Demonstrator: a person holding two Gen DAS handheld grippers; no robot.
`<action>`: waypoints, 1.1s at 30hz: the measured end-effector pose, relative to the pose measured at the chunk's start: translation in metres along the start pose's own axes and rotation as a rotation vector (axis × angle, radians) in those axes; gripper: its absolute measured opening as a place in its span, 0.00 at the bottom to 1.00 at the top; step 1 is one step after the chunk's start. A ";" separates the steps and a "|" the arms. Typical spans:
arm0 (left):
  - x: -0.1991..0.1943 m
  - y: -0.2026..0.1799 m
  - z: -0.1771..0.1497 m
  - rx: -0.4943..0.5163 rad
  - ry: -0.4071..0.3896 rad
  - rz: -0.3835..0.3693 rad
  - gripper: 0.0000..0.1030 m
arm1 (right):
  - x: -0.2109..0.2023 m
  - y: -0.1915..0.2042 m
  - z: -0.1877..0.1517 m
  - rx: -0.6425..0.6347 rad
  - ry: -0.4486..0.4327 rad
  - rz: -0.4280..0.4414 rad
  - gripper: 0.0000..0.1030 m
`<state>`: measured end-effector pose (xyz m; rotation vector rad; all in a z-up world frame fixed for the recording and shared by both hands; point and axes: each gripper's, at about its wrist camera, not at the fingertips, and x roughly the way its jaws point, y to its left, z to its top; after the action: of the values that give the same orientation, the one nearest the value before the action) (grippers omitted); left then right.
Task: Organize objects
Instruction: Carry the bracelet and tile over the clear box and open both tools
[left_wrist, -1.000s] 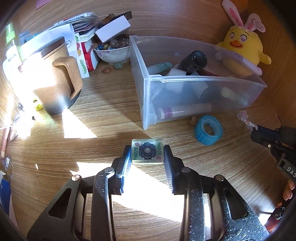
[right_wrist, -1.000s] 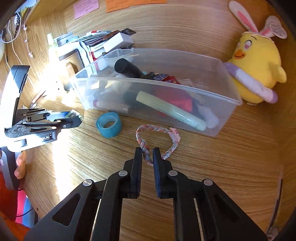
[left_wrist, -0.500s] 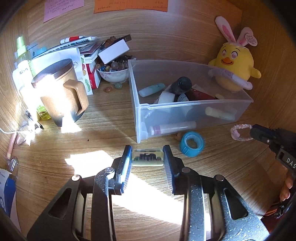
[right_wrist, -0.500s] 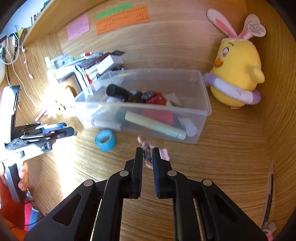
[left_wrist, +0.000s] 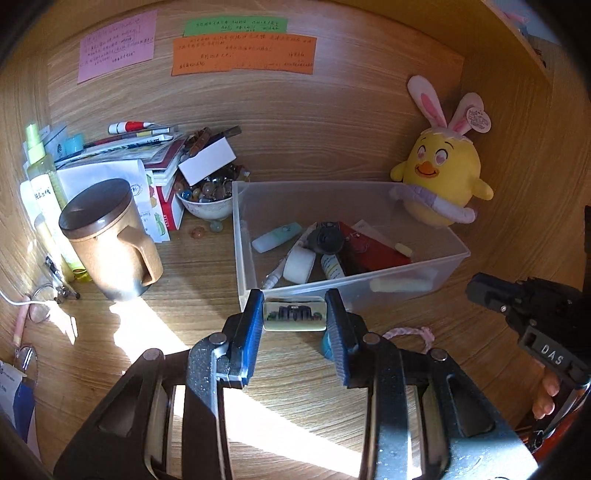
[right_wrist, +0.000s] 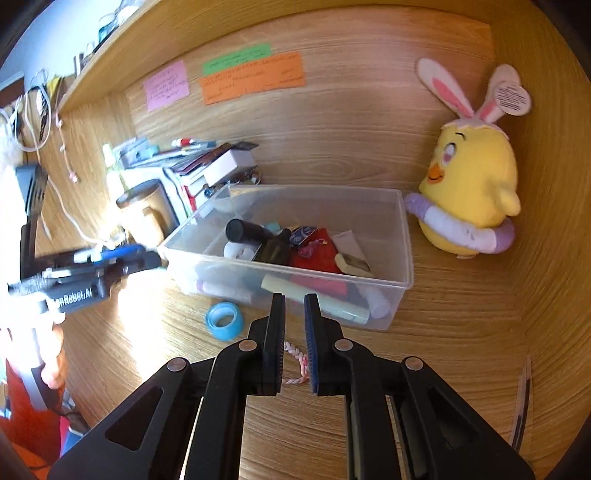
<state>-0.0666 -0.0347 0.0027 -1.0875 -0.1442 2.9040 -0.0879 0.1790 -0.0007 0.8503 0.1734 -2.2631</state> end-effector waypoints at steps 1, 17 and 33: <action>0.000 -0.002 0.002 0.002 -0.005 -0.001 0.32 | 0.002 0.001 0.000 -0.007 0.010 0.000 0.09; 0.037 -0.001 0.035 -0.015 0.007 -0.005 0.32 | 0.069 -0.004 -0.039 -0.052 0.243 -0.027 0.11; 0.079 0.005 0.048 -0.018 0.082 0.018 0.32 | 0.021 -0.003 0.000 -0.056 0.044 -0.036 0.10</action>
<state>-0.1578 -0.0378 -0.0129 -1.2148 -0.1586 2.8729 -0.1010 0.1688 -0.0143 0.8741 0.2734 -2.2631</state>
